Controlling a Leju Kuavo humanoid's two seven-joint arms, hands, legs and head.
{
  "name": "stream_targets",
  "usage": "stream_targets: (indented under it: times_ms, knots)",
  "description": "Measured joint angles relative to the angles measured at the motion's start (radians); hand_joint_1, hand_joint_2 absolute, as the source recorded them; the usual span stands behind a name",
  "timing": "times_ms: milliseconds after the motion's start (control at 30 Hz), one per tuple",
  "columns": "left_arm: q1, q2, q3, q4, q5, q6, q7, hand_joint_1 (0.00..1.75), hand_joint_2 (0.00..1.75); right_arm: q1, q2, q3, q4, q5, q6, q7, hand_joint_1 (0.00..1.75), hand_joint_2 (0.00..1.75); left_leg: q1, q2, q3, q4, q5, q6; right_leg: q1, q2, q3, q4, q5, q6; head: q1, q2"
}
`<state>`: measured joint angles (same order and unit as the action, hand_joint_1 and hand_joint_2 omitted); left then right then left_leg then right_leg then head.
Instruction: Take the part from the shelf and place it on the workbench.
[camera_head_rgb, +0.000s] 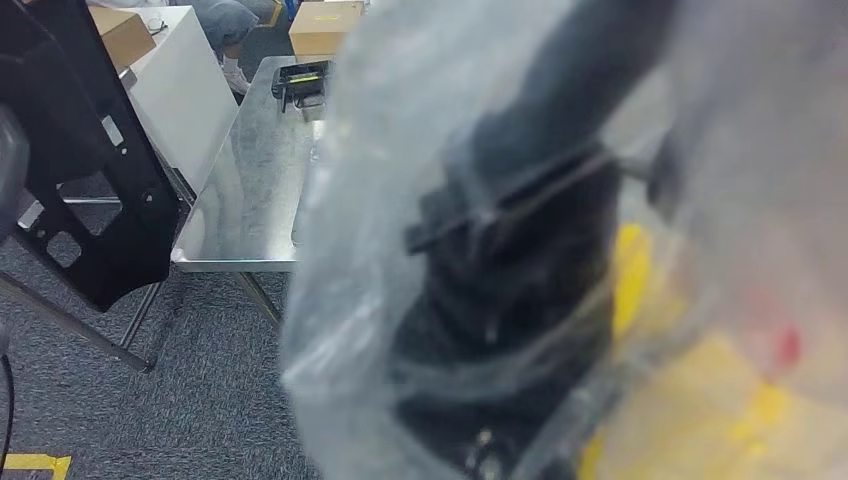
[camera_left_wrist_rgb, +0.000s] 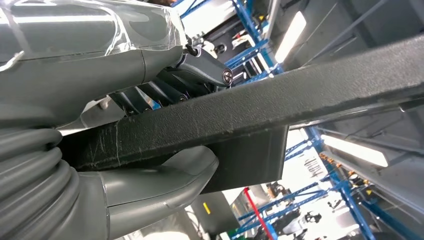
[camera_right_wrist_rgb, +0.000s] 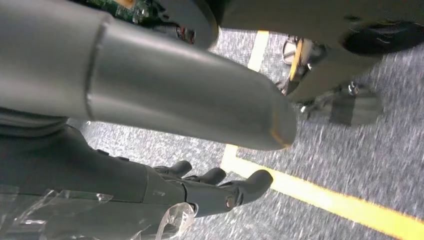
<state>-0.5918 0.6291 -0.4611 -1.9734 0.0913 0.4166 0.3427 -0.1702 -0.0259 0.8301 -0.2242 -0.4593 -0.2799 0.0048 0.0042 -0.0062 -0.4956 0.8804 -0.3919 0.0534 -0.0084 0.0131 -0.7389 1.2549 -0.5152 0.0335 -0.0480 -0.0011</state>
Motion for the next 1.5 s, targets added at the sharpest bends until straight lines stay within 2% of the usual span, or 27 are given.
stream_targets:
  times_ms: [33,67,133,167,233,267,333,367,400,467,500,533,567,633,667,733,833,900,1000,1033,1067,1167,1200,1233,1333,1400,1500]
  knots:
    - [0.002,0.0,-0.001,0.0,0.002,-0.001,0.0,1.75,1.75,0.0,0.0,0.0,0.0,0.0,0.0,0.0,0.0,0.0,0.004,-0.001,0.004,0.001,-0.005,-0.005,-0.006,-0.001,-0.011,0.013,0.006,0.008,0.0,0.0]
    - [0.004,0.0,-0.002,0.0,0.003,-0.002,0.0,1.75,1.75,0.0,0.0,0.0,0.0,0.0,0.0,0.0,0.0,0.0,0.009,-0.002,0.009,0.005,-0.012,-0.012,-0.012,-0.003,0.002,-0.018,0.031,0.016,0.0,0.0]
    - [0.003,0.0,-0.002,0.0,0.004,-0.006,0.0,1.75,1.75,0.0,0.001,0.0,0.0,0.0,0.0,-0.001,0.0,0.0,0.017,-0.003,0.014,0.023,-0.034,-0.032,-0.028,-0.005,0.069,-0.156,0.095,0.037,0.001,0.0]
    - [0.002,0.0,-0.002,0.0,0.005,-0.009,-0.001,1.75,1.75,0.0,0.002,0.0,0.0,-0.001,0.001,-0.001,0.0,0.0,0.02,-0.004,0.012,0.037,-0.05,-0.041,-0.033,-0.003,0.098,-0.213,0.112,0.038,0.002,0.0]
    - [-0.002,0.0,-0.002,0.0,0.006,-0.015,-0.002,1.75,1.75,0.0,0.006,0.0,0.0,-0.001,0.001,-0.002,0.0,0.0,0.019,-0.006,0.008,0.055,-0.079,-0.054,-0.034,0.002,0.122,-0.254,0.107,0.025,0.003,0.0]
    - [-0.004,0.0,-0.002,0.0,0.007,-0.016,-0.002,1.75,1.75,-0.002,0.006,0.0,0.0,-0.002,0.0,-0.003,0.0,0.0,0.021,-0.007,0.01,0.056,-0.087,-0.056,-0.031,0.004,0.123,-0.251,0.099,0.011,0.002,0.0]
    - [-0.009,0.0,-0.002,0.0,0.007,-0.018,-0.002,1.75,1.75,-0.004,0.008,0.0,0.0,-0.002,0.0,-0.004,0.0,0.0,0.024,-0.004,0.011,0.071,-0.097,-0.059,-0.03,0.003,0.13,-0.25,0.089,-0.005,0.002,0.0]
    - [-0.012,0.0,-0.002,0.0,0.007,-0.018,-0.002,1.75,1.75,-0.005,0.008,0.0,0.0,-0.002,0.0,-0.004,0.0,0.0,0.025,-0.002,-0.005,0.106,-0.11,-0.062,-0.03,0.002,0.136,-0.25,0.085,-0.011,0.002,0.0]
    - [-0.014,0.0,-0.002,0.0,0.007,-0.018,-0.002,1.75,1.75,-0.005,0.009,0.0,0.0,-0.002,0.001,-0.005,0.0,0.0,0.026,0.0,-0.036,0.164,-0.13,-0.065,-0.029,0.0,0.142,-0.25,0.08,-0.016,0.002,0.0]
    - [-0.017,0.0,-0.005,0.0,0.007,-0.02,-0.002,1.75,1.75,-0.005,0.01,0.0,0.0,-0.003,0.001,-0.005,0.0,0.0,0.024,0.002,-0.132,0.316,-0.177,-0.069,-0.026,-0.001,0.154,-0.25,0.069,-0.021,0.001,0.0]
    - [-0.017,0.0,-0.009,0.0,0.007,-0.021,-0.002,1.75,1.75,-0.005,0.011,0.0,0.0,-0.003,0.001,-0.005,0.0,0.0,0.023,0.002,-0.176,0.372,-0.185,-0.068,-0.023,-0.001,0.161,-0.25,0.061,-0.022,0.001,0.0]
    - [-0.017,0.0,-0.013,0.0,0.007,-0.023,-0.002,1.75,1.75,-0.005,0.012,0.0,0.0,-0.003,0.001,-0.006,0.0,0.0,0.021,0.001,-0.204,0.392,-0.172,-0.064,-0.021,0.0,0.171,-0.25,0.053,-0.023,0.001,0.0]
    - [-0.018,0.0,-0.017,0.001,0.007,-0.025,-0.002,1.75,1.75,-0.005,0.014,0.0,0.0,-0.004,0.001,-0.006,0.0,0.0,0.017,0.001,-0.21,0.369,-0.137,-0.055,-0.018,0.001,0.183,-0.25,0.045,-0.023,0.001,0.0]
    - [-0.024,0.0,-0.023,0.001,0.007,-0.031,-0.002,1.75,1.75,-0.005,0.018,0.0,0.0,-0.007,0.001,-0.008,0.0,0.0,0.002,0.001,-0.175,0.225,-0.027,-0.027,-0.014,0.002,0.21,-0.253,0.026,-0.024,0.001,0.0]
    - [-0.029,0.0,-0.025,0.001,0.007,-0.032,-0.002,1.75,1.75,-0.005,0.021,0.0,0.0,-0.009,0.002,-0.009,0.0,0.0,-0.006,0.003,-0.15,0.156,0.012,-0.013,-0.013,0.003,0.222,-0.257,0.019,-0.022,0.001,0.0]
    - [-0.038,-0.001,-0.028,0.001,0.007,-0.033,-0.002,1.75,1.75,-0.006,0.026,0.0,0.0,-0.012,0.004,-0.012,0.0,0.0,-0.019,0.005,-0.12,0.08,0.035,0.01,-0.013,0.004,0.242,-0.27,0.012,-0.015,0.0,0.0]
    - [-0.046,-0.003,-0.034,0.002,0.007,-0.036,-0.001,1.75,1.75,-0.006,0.028,0.0,0.0,-0.018,0.007,-0.016,0.0,0.0,-0.018,0.005,-0.078,0.045,0.022,0.015,-0.011,-0.002,0.262,-0.266,0.022,-0.001,0.0,0.0]
    - [-0.05,-0.005,-0.038,0.002,0.007,-0.037,-0.002,1.75,1.75,-0.007,0.028,0.0,0.0,-0.022,0.008,-0.019,0.0,0.0,-0.013,0.005,-0.048,0.032,0.016,0.015,-0.01,-0.004,0.236,-0.203,-0.001,0.002,0.002,0.0]
    - [-0.05,-0.008,-0.049,0.002,0.007,-0.038,-0.001,1.75,1.75,-0.006,0.028,0.0,0.0,-0.026,0.009,-0.023,0.0,0.0,-0.015,0.004,-0.027,0.031,-0.005,0.018,-0.009,-0.005,0.113,-0.028,-0.073,0.007,0.004,0.0]
    - [-0.048,-0.009,-0.053,0.002,0.007,-0.039,-0.001,1.75,1.75,-0.005,0.028,0.0,0.0,-0.027,0.01,-0.024,0.0,0.0,-0.015,0.003,-0.018,0.031,-0.015,0.016,-0.009,-0.005,0.081,-0.003,-0.079,0.009,0.004,0.0]
    - [-0.047,-0.01,-0.057,0.002,0.007,-0.041,-0.001,1.75,1.75,-0.004,0.028,0.0,0.0,-0.028,0.01,-0.025,0.0,0.0,-0.015,0.002,-0.006,0.032,-0.024,0.014,-0.009,-0.005,0.068,-0.016,-0.063,0.012,0.004,0.0]
    - [-0.046,-0.013,-0.066,0.003,0.007,-0.046,-0.001,1.75,1.75,0.003,0.027,0.0,0.0,-0.03,0.011,-0.027,0.0,0.0,-0.012,-0.001,0.034,0.039,-0.063,0.002,-0.012,-0.005,0.102,-0.2,0.073,0.015,0.004,0.0]
    - [-0.047,-0.014,-0.068,0.004,0.008,-0.047,-0.001,1.75,1.75,0.004,0.027,0.0,0.0,-0.03,0.012,-0.027,0.0,0.0,-0.013,-0.001,0.04,0.043,-0.075,-0.003,-0.011,-0.007,0.113,-0.245,0.101,0.013,0.005,0.0]
    - [-0.047,-0.015,-0.071,0.005,0.008,-0.048,-0.001,1.75,1.75,0.003,0.027,-0.001,0.0,-0.029,0.013,-0.028,0.0,0.0,-0.013,-0.001,0.043,0.047,-0.086,-0.008,-0.01,-0.008,0.118,-0.267,0.116,0.007,0.005,0.0]
    - [-0.048,-0.017,-0.074,0.007,0.009,-0.049,0.0,1.75,1.75,-0.004,0.028,-0.001,0.0,-0.025,0.015,-0.029,0.0,0.0,-0.011,0.0,0.047,0.069,-0.099,-0.021,-0.006,-0.008,0.129,-0.268,0.109,-0.018,0.006,0.0]
    - [-0.051,-0.017,-0.075,0.008,0.008,-0.049,-0.001,1.75,1.75,-0.006,0.03,-0.001,0.0,-0.024,0.015,-0.03,0.0,0.0,-0.006,0.001,0.009,0.142,-0.107,-0.031,-0.01,-0.007,0.143,-0.269,0.1,-0.028,0.004,0.0]
    - [-0.048,-0.018,-0.079,0.01,0.007,-0.049,-0.002,1.75,1.75,-0.006,0.031,-0.001,0.0,-0.023,0.015,-0.031,0.0,0.0,0.004,0.002,-0.129,0.335,-0.163,-0.054,-0.011,-0.007,0.162,-0.27,0.079,-0.03,0.002,0.0]
